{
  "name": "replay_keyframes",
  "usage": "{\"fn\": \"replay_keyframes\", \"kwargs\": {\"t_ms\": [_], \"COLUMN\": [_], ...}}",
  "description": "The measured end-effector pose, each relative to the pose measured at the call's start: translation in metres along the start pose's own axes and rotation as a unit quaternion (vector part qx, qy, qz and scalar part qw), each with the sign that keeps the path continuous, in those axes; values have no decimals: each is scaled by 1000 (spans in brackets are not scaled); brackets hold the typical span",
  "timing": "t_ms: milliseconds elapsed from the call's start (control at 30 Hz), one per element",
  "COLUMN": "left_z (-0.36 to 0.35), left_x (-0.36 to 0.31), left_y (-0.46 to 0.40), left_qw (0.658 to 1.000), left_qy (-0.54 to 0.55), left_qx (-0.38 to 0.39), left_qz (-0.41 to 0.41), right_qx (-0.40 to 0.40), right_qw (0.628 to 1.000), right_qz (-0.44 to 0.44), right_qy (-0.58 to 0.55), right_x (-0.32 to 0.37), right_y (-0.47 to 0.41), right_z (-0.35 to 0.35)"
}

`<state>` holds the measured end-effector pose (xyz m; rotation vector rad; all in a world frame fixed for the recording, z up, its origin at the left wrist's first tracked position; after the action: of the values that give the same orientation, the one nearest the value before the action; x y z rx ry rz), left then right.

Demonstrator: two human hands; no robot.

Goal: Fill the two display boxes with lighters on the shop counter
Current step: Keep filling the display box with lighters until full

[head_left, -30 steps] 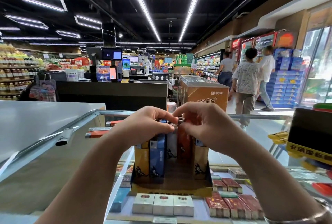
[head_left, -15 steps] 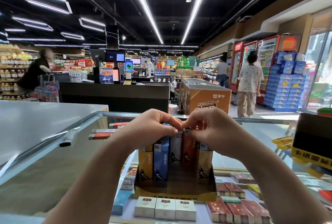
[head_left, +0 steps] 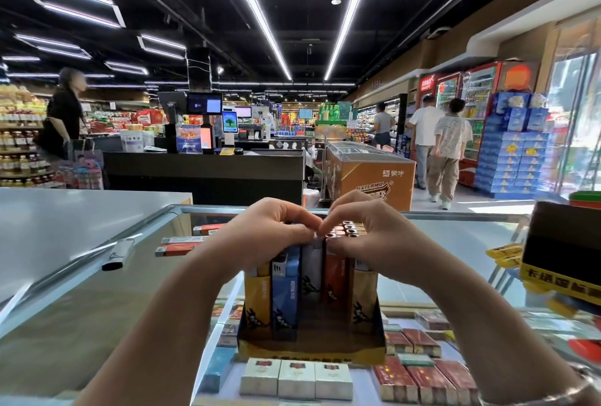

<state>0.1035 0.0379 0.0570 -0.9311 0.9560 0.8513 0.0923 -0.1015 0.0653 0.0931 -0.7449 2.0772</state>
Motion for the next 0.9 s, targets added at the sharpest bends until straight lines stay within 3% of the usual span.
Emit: {"fn": "replay_keyframes", "kwargs": {"t_ms": [100, 233, 300, 433, 567, 767, 900], "left_z": [8, 35, 48, 83, 120, 129, 126], "left_x": [-1, 8, 13, 34, 67, 99, 112], "left_y": [0, -1, 3, 18, 28, 12, 3], "left_qw": [999, 969, 954, 941, 915, 882, 839], "left_qy": [17, 144, 143, -6, -187, -355, -444], "left_qx": [-39, -195, -255, -327, -356, -299, -258], "left_qz": [-31, -43, -68, -92, -23, 84, 177], "right_qx": [-24, -31, -33, -28, -28, -24, -26], "right_qw": [990, 957, 944, 932, 928, 929, 931], "right_qz": [-64, -177, -198, -214, -223, -224, -218], "right_qy": [-126, -227, -262, -292, -296, -294, -292], "right_x": [-12, -30, -33, -32, -30, -29, -31], "right_y": [-2, 0, 1, 1, 0, 0, -2], "right_z": [-3, -13, -16, -19, -20, -20, -20]}}
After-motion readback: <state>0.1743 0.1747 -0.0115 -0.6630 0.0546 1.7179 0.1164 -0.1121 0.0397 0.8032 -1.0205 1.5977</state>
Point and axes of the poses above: each hand's wrist, its own y-axis away from the middle knuckle, its own z-axis out of the back of the hand, x = y × z, the point moved 5 cm from there along -y, towards the middle knuckle, and after that the axes turned 15 degrees about y, right-handed, at the moved point
